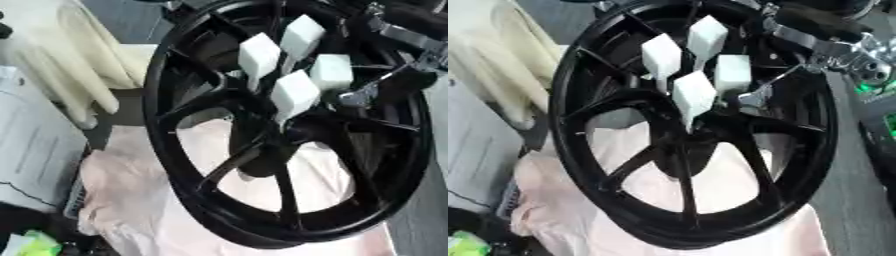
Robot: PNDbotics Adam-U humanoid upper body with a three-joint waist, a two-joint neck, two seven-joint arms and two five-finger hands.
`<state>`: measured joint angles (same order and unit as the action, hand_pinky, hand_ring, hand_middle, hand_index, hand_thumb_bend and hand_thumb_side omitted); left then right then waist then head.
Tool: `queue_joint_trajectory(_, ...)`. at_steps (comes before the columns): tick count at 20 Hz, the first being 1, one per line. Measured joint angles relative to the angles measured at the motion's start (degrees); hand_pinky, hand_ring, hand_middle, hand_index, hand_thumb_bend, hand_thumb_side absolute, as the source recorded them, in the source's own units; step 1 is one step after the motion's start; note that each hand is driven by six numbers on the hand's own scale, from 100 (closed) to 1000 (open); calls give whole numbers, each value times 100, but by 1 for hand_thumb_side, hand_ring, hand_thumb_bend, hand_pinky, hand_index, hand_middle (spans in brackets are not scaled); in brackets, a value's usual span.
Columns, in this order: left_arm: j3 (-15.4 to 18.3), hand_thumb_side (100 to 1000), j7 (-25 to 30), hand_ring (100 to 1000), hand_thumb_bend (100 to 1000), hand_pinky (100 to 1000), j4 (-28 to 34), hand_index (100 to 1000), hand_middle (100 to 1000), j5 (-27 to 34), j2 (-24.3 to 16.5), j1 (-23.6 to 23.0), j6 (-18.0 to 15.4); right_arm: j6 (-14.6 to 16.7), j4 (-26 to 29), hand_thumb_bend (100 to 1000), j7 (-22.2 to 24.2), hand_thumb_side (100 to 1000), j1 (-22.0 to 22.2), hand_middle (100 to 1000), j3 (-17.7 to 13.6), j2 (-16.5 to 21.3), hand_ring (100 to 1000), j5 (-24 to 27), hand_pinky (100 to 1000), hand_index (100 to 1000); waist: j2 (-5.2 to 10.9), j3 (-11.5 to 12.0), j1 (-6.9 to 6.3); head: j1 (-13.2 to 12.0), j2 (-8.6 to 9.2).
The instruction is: Pull the pin out of the wheel hub.
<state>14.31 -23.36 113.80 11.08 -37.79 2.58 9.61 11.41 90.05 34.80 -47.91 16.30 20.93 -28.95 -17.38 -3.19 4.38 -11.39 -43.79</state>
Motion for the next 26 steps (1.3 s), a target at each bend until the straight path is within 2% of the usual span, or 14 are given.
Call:
queue_joint_trajectory(7, -1, 701, 2, 484, 236, 603, 0, 692, 479, 1, 1, 1, 4, -235, 3, 379, -53, 440, -227, 222, -3, 1, 411, 252, 585, 369, 0, 8, -3, 41, 0)
queue_joint_trajectory(14, -1, 703, -8, 483, 234, 603, 0, 687, 478, 7, 1, 2, 17, -296, 24, 415, -89, 467, -331, 197, -43, 50, 385, 384, 573, 344, 0, 32, -3, 51, 0)
queue_joint_trajectory(20, -1, 701, -3, 482, 233, 604, 0, 684, 477, 25, 1, 5, 22, -439, 110, 416, -210, 455, -403, 188, -161, 111, 377, 543, 574, 336, 2, 39, -5, 72, 0)
queue_joint_trajectory(26, -1, 698, 0, 483, 233, 605, 0, 682, 478, 39, 1, 14, 25, -743, 198, 413, -299, 428, -404, 183, -387, 225, 372, 881, 577, 331, 7, 52, -40, 94, 0)
